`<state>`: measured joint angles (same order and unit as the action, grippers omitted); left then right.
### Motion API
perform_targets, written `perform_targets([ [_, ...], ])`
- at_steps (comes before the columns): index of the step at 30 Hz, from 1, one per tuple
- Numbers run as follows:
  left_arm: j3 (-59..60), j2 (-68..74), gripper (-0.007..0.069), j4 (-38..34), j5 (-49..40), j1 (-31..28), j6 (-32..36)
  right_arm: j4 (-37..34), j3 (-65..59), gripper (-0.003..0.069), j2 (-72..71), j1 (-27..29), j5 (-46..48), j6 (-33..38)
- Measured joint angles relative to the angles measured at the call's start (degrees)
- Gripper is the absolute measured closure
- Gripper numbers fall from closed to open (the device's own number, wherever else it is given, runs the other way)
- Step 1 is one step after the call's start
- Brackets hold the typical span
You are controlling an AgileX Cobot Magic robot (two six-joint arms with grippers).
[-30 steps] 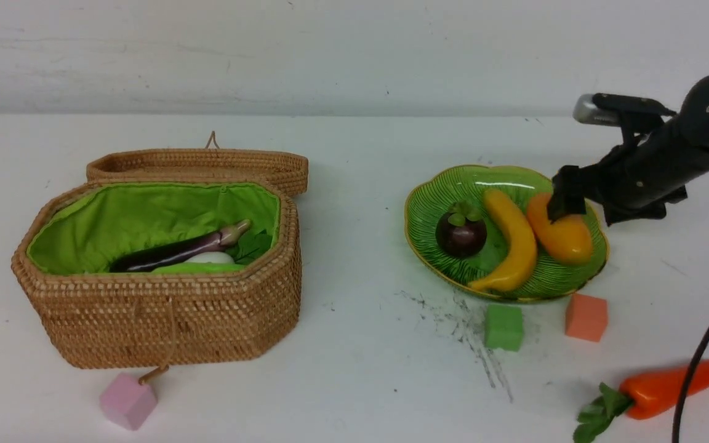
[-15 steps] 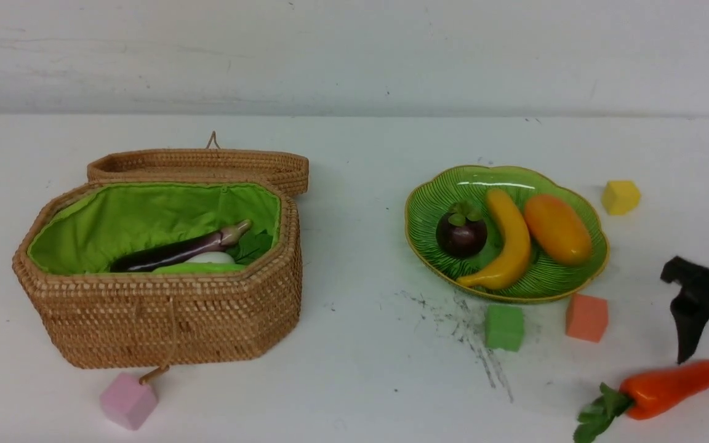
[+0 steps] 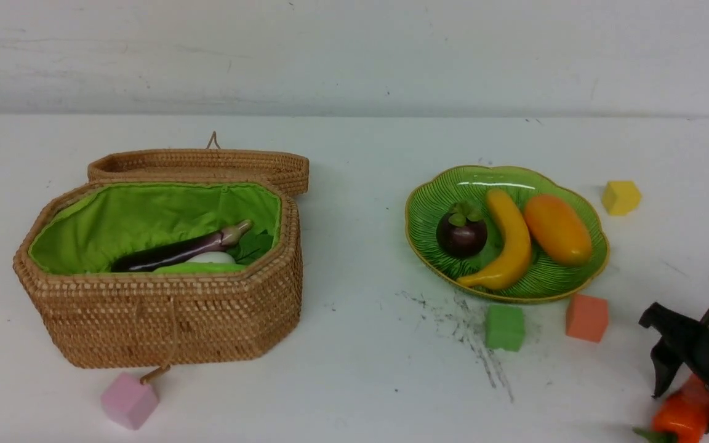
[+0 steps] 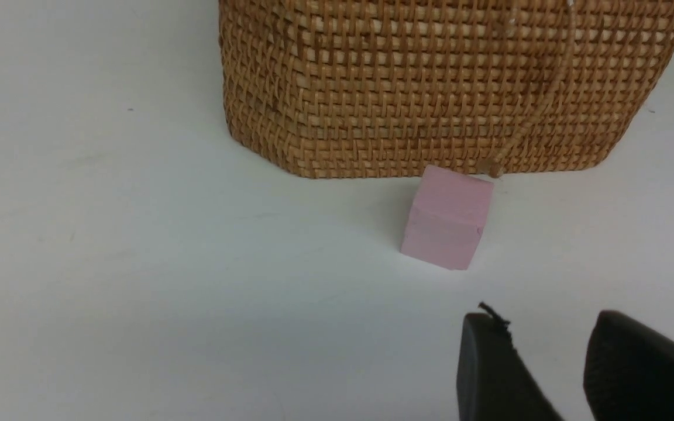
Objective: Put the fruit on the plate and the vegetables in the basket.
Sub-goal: Use the right arm to grab a carrot and put it into the left basket
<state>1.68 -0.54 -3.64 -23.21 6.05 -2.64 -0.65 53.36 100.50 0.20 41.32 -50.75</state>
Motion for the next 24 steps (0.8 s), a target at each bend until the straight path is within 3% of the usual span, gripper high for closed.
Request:
perform_targets([
  [2,0.0,0.0,0.0386,0.0,0.0,0.0,0.0,0.7,0.0,0.0319,-0.1,0.0,0.1,4.4],
  [6,0.0,0.0,0.0386,0.0,0.0,0.0,0.0,-1.9,0.0,0.0324,-1.2,0.0,-0.4,17.5],
  [9,0.0,0.0,0.0386,0.0,0.0,0.0,0.0,-11.0,2.1,0.0324,-5.0,-0.4,0.2,35.7],
  [10,0.0,0.0,0.0386,0.0,0.0,0.0,0.0,-11.7,2.7,0.0324,-5.4,-0.6,0.2,36.7],
  [11,0.0,0.0,0.0386,0.0,0.0,0.0,0.0,-18.1,5.3,0.0324,-8.1,-1.5,-0.1,45.0],
  [13,0.0,0.0,0.0386,0.0,0.0,0.0,0.0,-27.3,8.6,0.0324,-10.5,-3.4,-1.3,53.6],
  [15,0.0,0.0,0.0386,0.0,0.0,0.0,0.0,-38.7,14.0,0.0324,-11.4,-7.4,-2.3,67.5],
  [17,0.0,0.0,0.0386,0.0,0.0,0.0,0.0,-45.4,17.3,0.0324,-11.1,-10.2,-2.4,75.8],
  [19,0.0,0.0,0.0386,0.0,0.0,0.0,0.0,-59.1,25.4,0.0324,-7.6,-17.0,-1.7,92.3],
  [21,0.0,0.0,0.0386,0.0,0.0,0.0,0.0,-65.8,32.9,0.0324,-3.4,-21.6,-1.2,100.8],
  [24,0.0,0.0,0.0386,0.0,0.0,0.0,0.0,-71.6,42.7,0.0324,4.6,-27.5,-0.9,107.5],
])
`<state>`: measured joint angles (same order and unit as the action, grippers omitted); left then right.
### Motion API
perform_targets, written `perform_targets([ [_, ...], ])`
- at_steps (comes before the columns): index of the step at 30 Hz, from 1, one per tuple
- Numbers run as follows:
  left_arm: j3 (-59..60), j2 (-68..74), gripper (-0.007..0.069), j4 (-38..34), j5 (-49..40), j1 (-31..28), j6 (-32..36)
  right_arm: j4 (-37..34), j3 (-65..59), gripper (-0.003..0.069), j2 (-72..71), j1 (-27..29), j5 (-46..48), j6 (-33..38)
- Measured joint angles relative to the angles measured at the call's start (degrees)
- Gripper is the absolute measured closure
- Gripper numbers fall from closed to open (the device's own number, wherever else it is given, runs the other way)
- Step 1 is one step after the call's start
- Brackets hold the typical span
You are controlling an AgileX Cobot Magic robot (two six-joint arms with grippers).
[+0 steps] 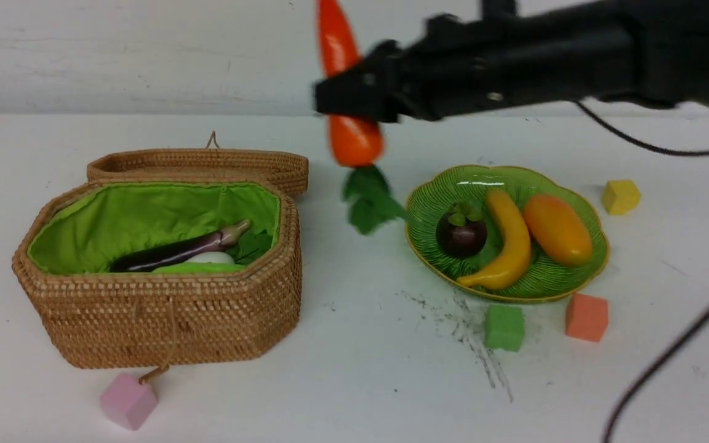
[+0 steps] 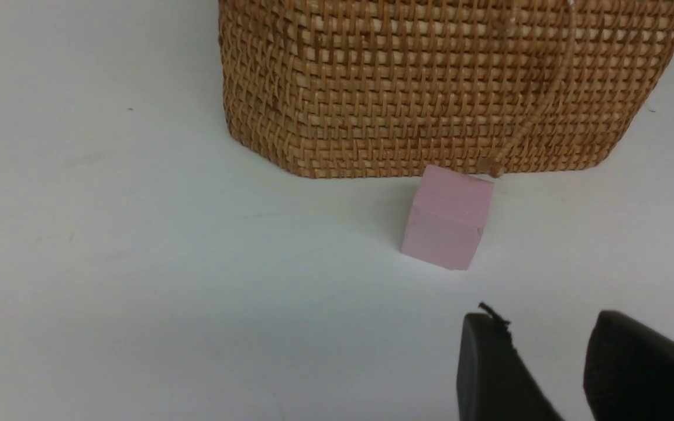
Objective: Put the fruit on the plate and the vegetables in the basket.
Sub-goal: Use the right arm to grab a carrot and put it into the left basket
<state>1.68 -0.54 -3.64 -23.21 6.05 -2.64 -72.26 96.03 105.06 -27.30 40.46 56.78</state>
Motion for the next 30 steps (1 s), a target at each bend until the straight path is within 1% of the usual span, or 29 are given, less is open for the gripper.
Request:
perform_targets([
  [1,0.0,0.0,0.0386,0.0,0.0,0.0,0.0,-0.9,5.0,0.0324,4.1,-2.4,0.1,2.0],
  [2,0.0,0.0,0.0386,0.0,0.0,0.0,0.0,-1.0,6.6,0.0324,4.8,-3.0,0.1,2.9],
  [3,0.0,0.0,0.0386,0.0,0.0,0.0,0.0,-0.9,12.4,0.0324,9.8,-5.2,0.3,6.0],
  [4,0.0,0.0,0.0386,0.0,0.0,0.0,0.0,-0.7,14.8,0.0324,12.0,-5.9,0.3,7.3],
  [5,0.0,0.0,0.0386,0.0,0.0,0.0,0.0,0.8,20.9,0.0324,18.2,-7.5,0.6,10.1],
  [7,0.0,0.0,0.0386,0.0,0.0,0.0,0.0,1.7,25.0,0.0324,21.4,-8.2,0.7,11.3],
  [9,0.0,0.0,0.0386,0.0,0.0,0.0,0.0,4.4,32.2,0.0324,28.9,-8.9,0.9,10.5],
  [10,0.0,0.0,0.0386,0.0,0.0,0.0,0.0,4.7,32.7,0.0324,29.4,-9.0,0.9,10.5],
  [12,0.0,0.0,0.0386,0.0,0.0,0.0,0.0,9.0,36.9,0.0324,33.1,-9.0,0.9,5.7],
  [16,0.0,0.0,0.0386,0.0,0.0,0.0,0.0,19.7,38.5,0.0324,34.5,-9.0,1.5,-4.5],
  [17,0.0,0.0,0.0386,0.0,0.0,0.0,0.0,21.4,38.7,0.0321,34.5,-9.0,1.8,-6.3],
  [19,0.0,0.0,0.0386,0.0,0.0,0.0,0.0,27.3,38.9,0.0273,34.2,-9.0,2.9,-13.4],
  [22,0.0,0.0,0.0386,0.0,0.0,0.0,0.0,34.0,38.9,0.0143,33.2,-9.0,6.1,-21.5],
  [23,0.0,0.0,0.0386,0.0,0.0,0.0,0.0,37.0,38.9,0.0077,32.3,-8.8,8.4,-24.6],
  [24,0.0,0.0,0.0386,0.0,0.0,0.0,0.0,37.5,38.9,0.0067,32.1,-8.8,8.4,-25.1],
  [25,0.0,0.0,0.0386,0.0,0.0,0.0,0.0,40.5,38.9,0.0015,30.6,-8.6,11.0,-27.4],
  [26,0.0,0.0,0.0386,0.0,0.0,0.0,0.0,42.9,38.9,-0.0008,28.9,-8.1,13.5,-29.0],
  [27,0.0,0.0,0.0386,0.0,0.0,0.0,0.0,44.4,38.9,-0.0015,27.5,-7.8,15.3,-29.4],
  [28,0.0,0.0,0.0386,0.0,0.0,0.0,0.0,46.3,38.9,-0.002,25.2,-7.2,18.5,-29.8],
  [30,0.0,0.0,0.0386,0.0,0.0,0.0,0.0,47.8,37.8,-0.0011,20.6,-5.8,23.2,-30.6],
])
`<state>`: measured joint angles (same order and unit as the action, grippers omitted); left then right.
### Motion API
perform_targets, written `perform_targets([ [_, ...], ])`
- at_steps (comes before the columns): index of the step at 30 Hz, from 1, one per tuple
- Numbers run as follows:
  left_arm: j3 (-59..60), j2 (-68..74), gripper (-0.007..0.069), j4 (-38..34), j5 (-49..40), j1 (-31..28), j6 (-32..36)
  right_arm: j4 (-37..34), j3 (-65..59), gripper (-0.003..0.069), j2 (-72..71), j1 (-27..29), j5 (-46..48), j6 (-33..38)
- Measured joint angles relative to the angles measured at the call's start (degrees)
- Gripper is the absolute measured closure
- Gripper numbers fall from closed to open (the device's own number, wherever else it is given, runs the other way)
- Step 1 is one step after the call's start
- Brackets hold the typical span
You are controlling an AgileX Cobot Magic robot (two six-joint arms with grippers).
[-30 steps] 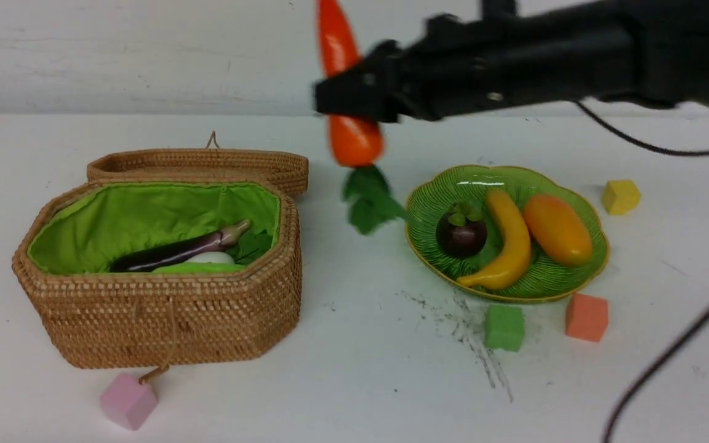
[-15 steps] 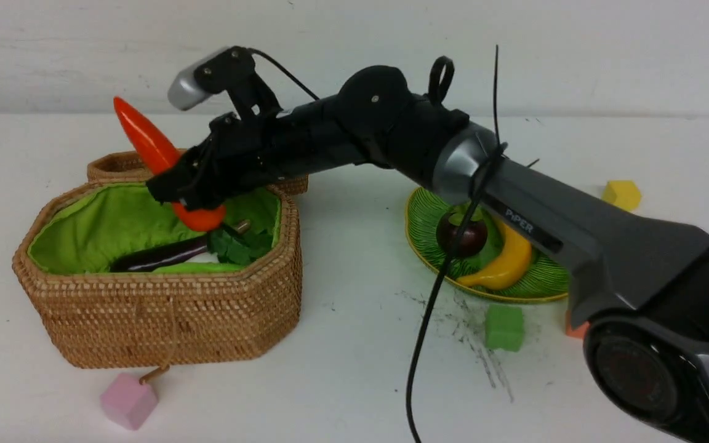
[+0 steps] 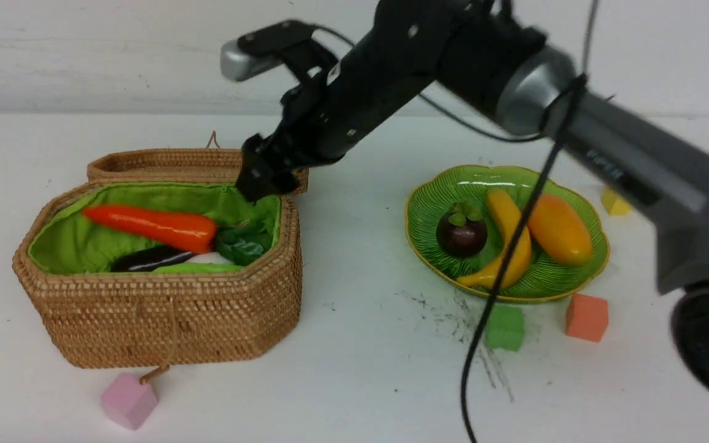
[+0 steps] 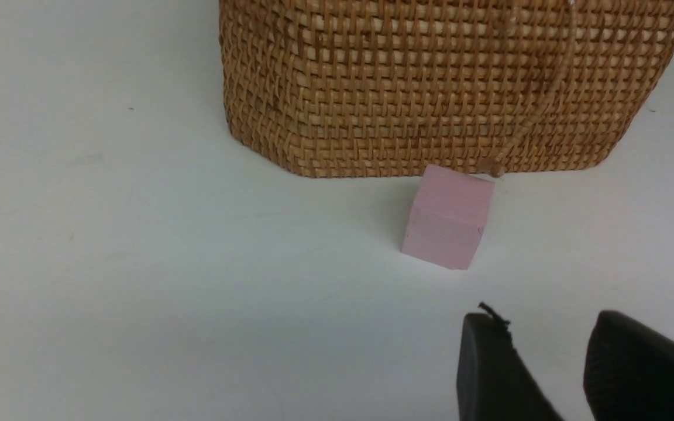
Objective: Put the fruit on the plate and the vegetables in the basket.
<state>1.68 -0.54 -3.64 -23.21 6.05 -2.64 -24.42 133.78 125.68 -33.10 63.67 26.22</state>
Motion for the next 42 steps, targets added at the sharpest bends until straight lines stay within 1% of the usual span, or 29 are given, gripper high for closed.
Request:
perform_targets([
  [3,0.0,0.0,0.0386,0.0,0.0,0.0,0.0,0.2,-6.4,0.0037,-10.4,2.7,2.2,-0.4],
  [4,0.0,0.0,0.0386,0.0,0.0,0.0,0.0,0.1,-11.5,0.0069,-15.7,4.4,2.2,-0.4],
  [5,0.0,0.0,0.0386,0.0,0.0,0.0,0.0,0.1,-12.3,0.0074,-16.6,4.7,2.2,-0.4],
  [6,0.0,0.0,0.0386,0.0,0.0,0.0,0.0,0.1,-18.1,0.0123,-23.8,6.8,2.1,0.1],
  [7,0.0,0.0,0.0386,0.0,0.0,0.0,0.0,0.3,-21.5,0.0143,-26.5,8.0,2.1,0.1],
  [10,0.0,0.0,0.0386,0.0,0.0,0.0,0.0,2.4,-36.1,0.0263,-39.9,13.7,0.8,0.1],
  [11,0.0,0.0,0.0386,0.0,0.0,0.0,0.0,3.3,-38.8,0.0297,-43.0,14.9,0.4,-0.2],
  [13,0.0,0.0,0.0386,0.0,0.0,0.0,0.0,5.2,-48.5,0.0386,-51.2,19.4,-1.3,-2.0],
  [14,0.0,0.0,0.0386,0.0,0.0,0.0,0.0,5.3,-49.4,0.0405,-52.0,19.8,-1.4,-2.6],
  [15,0.0,0.0,0.0386,0.0,0.0,0.0,0.0,5.8,-56.5,0.0471,-57.3,22.8,-3.2,-5.0],
  [17,0.0,0.0,0.0386,0.0,0.0,0.0,0.0,6.1,-64.6,0.0557,-64.7,25.4,-6.8,-8.3],
  [18,0.0,0.0,0.0386,0.0,0.0,0.0,0.0,6.1,-70.1,0.0613,-69.9,26.6,-8.9,-10.4],
  [19,0.0,0.0,0.0386,0.0,0.0,0.0,0.0,6.2,-72.9,0.0641,-73.5,27.1,-10.5,-11.5],
  [20,0.0,0.0,0.0386,0.0,0.0,0.0,0.0,6.5,-78.4,0.066,-78.0,27.9,-13.2,-13.7],
  [22,0.0,0.0,0.0386,0.0,0.0,0.0,0.0,7.8,-86.0,0.0668,-85.9,28.7,-16.6,-16.0],
  [24,0.0,0.0,0.0386,0.0,0.0,0.0,0.0,10.6,-92.7,0.0667,-94.0,29.4,-20.3,-18.2],
  [25,0.0,0.0,0.0386,0.0,0.0,0.0,0.0,10.8,-93.8,0.0667,-94.6,29.5,-20.6,-18.7],
  [26,0.0,0.0,0.0386,0.0,0.0,0.0,0.0,12.5,-97.0,0.0667,-98.7,29.8,-21.5,-21.1],
  [28,0.0,0.0,0.0386,0.0,0.0,0.0,0.0,13.8,-98.9,0.0667,-102.0,29.8,-21.2,-23.7],
  [32,0.0,0.0,0.0386,0.0,0.0,0.0,0.0,15.7,-99.3,0.0667,-105.8,29.8,-21.0,-24.4],
  [42,0.0,0.0,0.0386,0.0,0.0,0.0,0.0,15.9,-99.3,0.0664,-113.0,29.8,-19.2,-24.6],
])
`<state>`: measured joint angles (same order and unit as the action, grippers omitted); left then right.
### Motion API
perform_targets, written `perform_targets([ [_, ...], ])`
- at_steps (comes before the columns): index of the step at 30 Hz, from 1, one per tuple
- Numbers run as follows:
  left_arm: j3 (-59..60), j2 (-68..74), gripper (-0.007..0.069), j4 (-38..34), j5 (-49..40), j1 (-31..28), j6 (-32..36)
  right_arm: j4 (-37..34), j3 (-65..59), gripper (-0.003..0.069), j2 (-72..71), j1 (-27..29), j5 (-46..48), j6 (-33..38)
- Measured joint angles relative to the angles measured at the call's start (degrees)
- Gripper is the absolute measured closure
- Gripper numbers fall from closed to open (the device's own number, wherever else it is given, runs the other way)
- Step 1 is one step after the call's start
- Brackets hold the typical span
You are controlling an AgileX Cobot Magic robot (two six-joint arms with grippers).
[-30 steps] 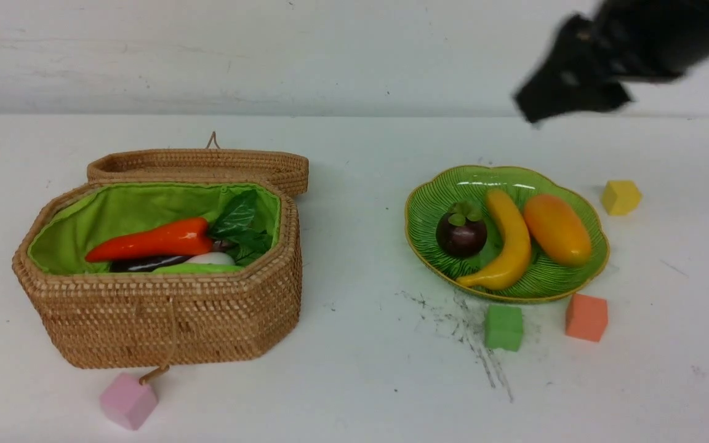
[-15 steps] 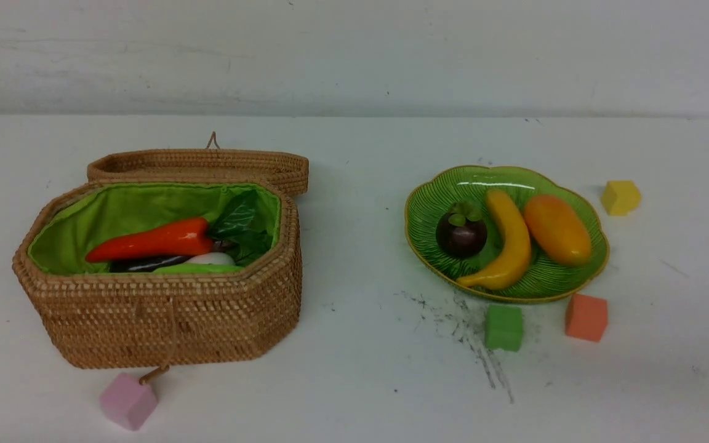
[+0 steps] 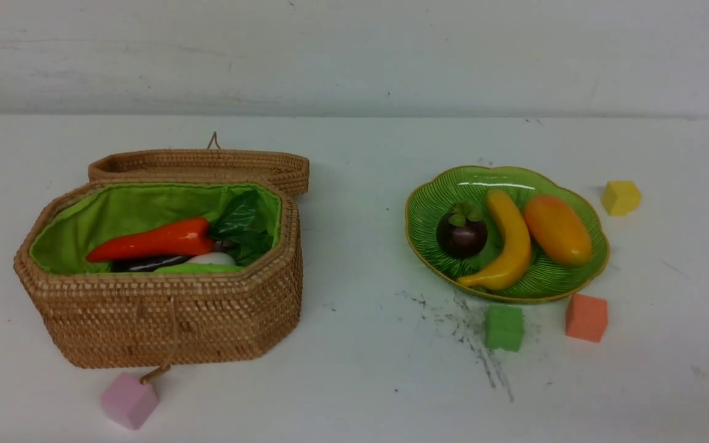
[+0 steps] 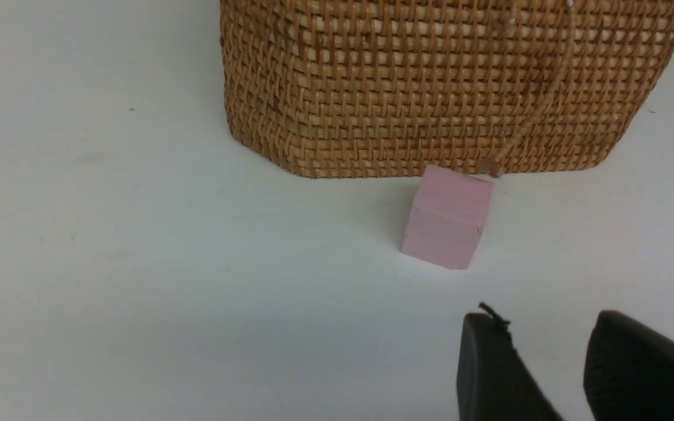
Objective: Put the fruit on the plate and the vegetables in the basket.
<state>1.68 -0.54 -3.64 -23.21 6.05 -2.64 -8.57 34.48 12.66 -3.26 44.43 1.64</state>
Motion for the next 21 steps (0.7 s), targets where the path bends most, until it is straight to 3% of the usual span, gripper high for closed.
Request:
perform_targets([
  [16,0.0,0.0,0.0386,0.0,0.0,0.0,0.0,0.2,0.0,0.0655,-2.6,1.8,0.1,0.0],
  [21,0.0,0.0,0.0386,0.0,0.0,0.0,0.0,8.0,-2.5,0.065,-6.0,3.4,-2.9,0.6],
])
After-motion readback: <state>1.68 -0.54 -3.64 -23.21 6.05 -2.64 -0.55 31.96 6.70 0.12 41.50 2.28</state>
